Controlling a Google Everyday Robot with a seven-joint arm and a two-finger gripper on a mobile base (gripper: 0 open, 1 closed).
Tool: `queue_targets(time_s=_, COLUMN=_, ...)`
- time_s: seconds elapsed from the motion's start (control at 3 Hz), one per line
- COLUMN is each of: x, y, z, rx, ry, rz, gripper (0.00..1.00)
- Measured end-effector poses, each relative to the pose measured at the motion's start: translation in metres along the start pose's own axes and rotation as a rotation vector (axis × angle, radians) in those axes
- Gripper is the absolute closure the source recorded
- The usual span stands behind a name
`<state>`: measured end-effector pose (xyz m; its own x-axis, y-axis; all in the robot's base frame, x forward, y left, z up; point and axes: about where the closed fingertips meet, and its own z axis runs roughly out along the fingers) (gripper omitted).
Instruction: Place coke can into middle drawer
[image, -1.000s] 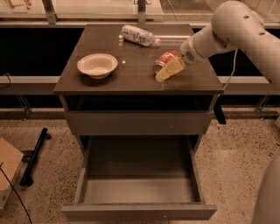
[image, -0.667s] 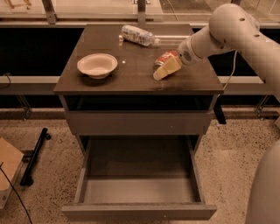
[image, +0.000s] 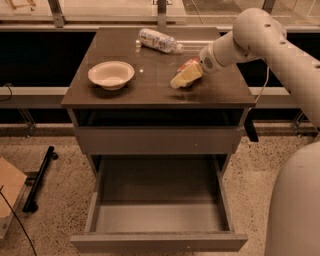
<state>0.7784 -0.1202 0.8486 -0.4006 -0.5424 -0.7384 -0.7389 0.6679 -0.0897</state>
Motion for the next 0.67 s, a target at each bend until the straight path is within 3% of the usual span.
queue_targets(time_s=0.67, x=-0.002, y=-0.0072, z=0.0139, rx=-0.002, ry=-0.019, rz=0.04, gripper=0.0)
